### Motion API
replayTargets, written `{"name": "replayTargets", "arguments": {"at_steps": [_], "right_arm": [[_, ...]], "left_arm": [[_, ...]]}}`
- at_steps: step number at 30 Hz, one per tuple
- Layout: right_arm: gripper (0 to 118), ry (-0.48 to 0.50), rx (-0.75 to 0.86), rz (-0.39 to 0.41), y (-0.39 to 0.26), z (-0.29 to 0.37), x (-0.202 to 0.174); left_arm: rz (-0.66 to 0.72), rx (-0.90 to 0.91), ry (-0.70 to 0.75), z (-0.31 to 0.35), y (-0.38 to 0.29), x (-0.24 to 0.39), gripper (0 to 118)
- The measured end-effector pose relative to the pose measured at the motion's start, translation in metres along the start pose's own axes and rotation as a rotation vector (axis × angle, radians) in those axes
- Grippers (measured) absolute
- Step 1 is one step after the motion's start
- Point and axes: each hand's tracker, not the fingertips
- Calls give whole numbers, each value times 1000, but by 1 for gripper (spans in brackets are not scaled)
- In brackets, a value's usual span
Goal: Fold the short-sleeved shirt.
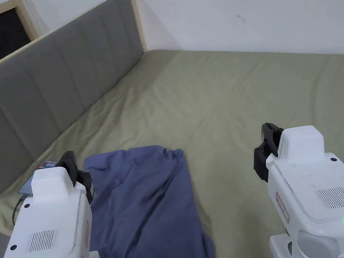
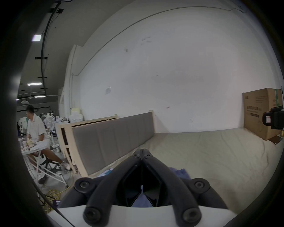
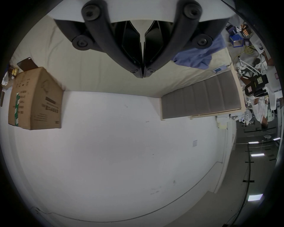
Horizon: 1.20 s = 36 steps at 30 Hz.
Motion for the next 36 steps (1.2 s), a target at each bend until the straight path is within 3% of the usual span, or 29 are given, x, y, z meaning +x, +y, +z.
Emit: {"name": "replayTargets", "arguments": {"at_steps": [5,12,20,21,22,23,25,26,27,33,35,36], "right_arm": [[1,38,-15,2,-3,-4,-22],[1,17,-20,21,-4,1,-14],[1,-77,-40,39,-5,0,23],[1,-90,-45,39,-6,0,28],[1,-103,-50,39,-7,-2,33],[1,-116,-55,39,-8,-1,38],[1,-135,-66,36,-12,-1,47],[1,-145,-74,34,-14,-2,52],[1,-156,-82,33,-17,-3,56],[1,-210,-132,29,-33,-1,78],[1,-226,-150,30,-37,0,84],[1,-233,-158,31,-39,1,87]], "left_arm": [[10,-26,35,1,-8,-22,0],[43,-97,-29,-22,-16,-16,0],[-1,-466,-261,-105,-50,32,0],[-20,-530,-288,-117,-57,40,3],[-34,-538,-302,-122,-64,47,18],[-71,-561,-312,-131,-72,55,39],[-146,-674,-322,-147,-87,71,93],[-168,-730,-325,-156,-95,77,106],[-172,-753,-313,-163,-105,82,110],[-144,-907,-275,-189,-142,95,110],[-141,-947,-264,-196,-154,96,103],[-141,-978,-264,-199,-163,97,91]]}}
